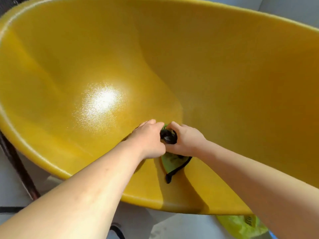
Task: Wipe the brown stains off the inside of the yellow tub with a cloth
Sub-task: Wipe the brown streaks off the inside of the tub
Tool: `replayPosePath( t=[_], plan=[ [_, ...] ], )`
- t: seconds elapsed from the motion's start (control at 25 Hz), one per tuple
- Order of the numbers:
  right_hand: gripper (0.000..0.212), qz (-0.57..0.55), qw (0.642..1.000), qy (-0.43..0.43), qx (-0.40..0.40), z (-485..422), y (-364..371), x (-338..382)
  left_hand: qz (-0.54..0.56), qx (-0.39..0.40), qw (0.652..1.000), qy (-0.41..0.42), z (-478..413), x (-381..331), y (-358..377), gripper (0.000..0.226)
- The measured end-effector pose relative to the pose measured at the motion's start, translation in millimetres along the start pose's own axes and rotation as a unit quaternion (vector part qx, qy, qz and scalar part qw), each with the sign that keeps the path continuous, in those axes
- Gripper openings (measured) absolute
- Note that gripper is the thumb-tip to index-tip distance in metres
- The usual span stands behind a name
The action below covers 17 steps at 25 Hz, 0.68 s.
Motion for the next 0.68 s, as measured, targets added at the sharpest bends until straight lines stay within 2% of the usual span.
replayPosePath(
  t=[0.08, 0.12, 0.16, 0.24, 0.28, 0.36, 0.44, 0.56, 0.68],
  plan=[
    [0.082, -0.194, 0.972, 0.033, 0.125, 34.2, -25.5, -16.8, 0.011, 0.073, 0.997, 0.024, -0.8, -17.9, 22.5, 0.079],
    [0.081, -0.241, 0.959, 0.054, 0.138, 50.7, -41.2, -30.3, 0.002, 0.103, 0.994, 0.021, -2.7, -24.3, 33.6, 0.087],
    [0.068, -0.233, 0.964, 0.072, 0.103, 61.7, -58.6, -48.2, -0.019, 0.117, 0.993, 0.011, -6.3, -27.7, 42.3, 0.093],
    [0.031, -0.103, 0.988, 0.107, -0.049, 83.0, -92.1, -88.4, -0.086, 0.096, 0.992, -0.012, -15.5, -36.1, 52.5, 0.093],
    [0.022, -0.062, 0.985, 0.115, -0.109, 95.4, -100.1, -101.6, -0.123, 0.074, 0.989, -0.024, -19.3, -40.8, 56.5, 0.088],
    [0.018, -0.025, 0.982, 0.108, -0.155, 116.8, -101.5, -116.7, -0.172, 0.024, 0.984, -0.038, -24.6, -56.0, 62.3, 0.076],
    [0.018, 0.047, 0.984, 0.092, -0.145, 127.2, -94.4, -128.0, -0.173, 0.003, 0.985, -0.008, -27.4, -77.6, 73.2, 0.067],
    [0.02, 0.082, 0.978, 0.073, -0.177, 125.6, -102.5, -142.1, -0.119, 0.024, 0.986, 0.111, -24.7, -117.2, 96.2, 0.065],
    [0.022, 0.083, 0.971, 0.06, -0.214, 104.2, -107.5, -137.8, -0.105, 0.068, 0.969, 0.212, -47.0, -136.1, 105.3, 0.066]
  ],
)
Point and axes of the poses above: each hand's wrist, its own z-axis away from the middle knuckle, its own y-axis out of the palm, x = y × z, the point moved 8 cm from there along -z, towards the middle knuckle, and after that the axes turned 1 degree about y, right-handed, at the moved point
